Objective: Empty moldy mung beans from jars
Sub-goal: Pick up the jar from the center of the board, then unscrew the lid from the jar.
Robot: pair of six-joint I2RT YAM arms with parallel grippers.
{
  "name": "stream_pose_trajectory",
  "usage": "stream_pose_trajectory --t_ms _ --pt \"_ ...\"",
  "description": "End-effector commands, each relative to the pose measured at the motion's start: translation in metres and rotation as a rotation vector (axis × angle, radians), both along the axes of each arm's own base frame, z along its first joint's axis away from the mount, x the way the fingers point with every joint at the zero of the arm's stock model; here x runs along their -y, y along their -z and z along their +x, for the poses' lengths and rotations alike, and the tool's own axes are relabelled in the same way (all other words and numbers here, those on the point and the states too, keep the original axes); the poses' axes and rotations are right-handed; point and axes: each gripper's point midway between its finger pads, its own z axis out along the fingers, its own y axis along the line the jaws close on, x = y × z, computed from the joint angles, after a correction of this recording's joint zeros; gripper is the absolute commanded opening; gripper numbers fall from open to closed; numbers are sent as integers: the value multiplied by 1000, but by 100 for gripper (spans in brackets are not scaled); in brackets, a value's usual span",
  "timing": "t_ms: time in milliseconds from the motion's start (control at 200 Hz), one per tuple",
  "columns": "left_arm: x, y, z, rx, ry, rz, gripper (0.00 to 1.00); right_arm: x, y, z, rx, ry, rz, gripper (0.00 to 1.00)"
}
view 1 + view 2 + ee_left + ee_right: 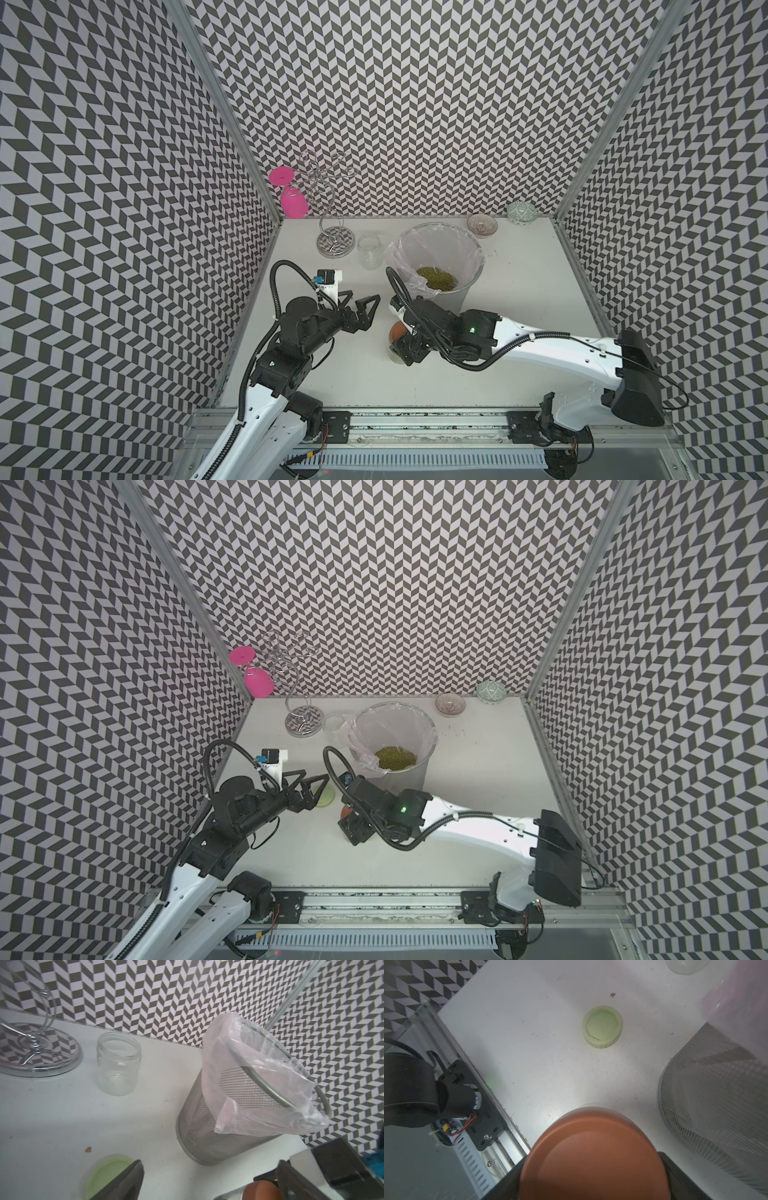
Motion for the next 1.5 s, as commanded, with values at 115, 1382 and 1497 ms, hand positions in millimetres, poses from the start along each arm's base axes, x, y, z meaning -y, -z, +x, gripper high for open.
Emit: stream_pose_trajectory --t_ms 115,1382,1497 --pt "28 -47 -23 186 149 -46 100 16 -91 8 73 0 291 65" --pt "121 -154 -5 615 398 396 100 88 -262 116 144 -57 653 63" --pt "128 -153 3 637 407 437 100 92 -263 118 129 -73 669 63"
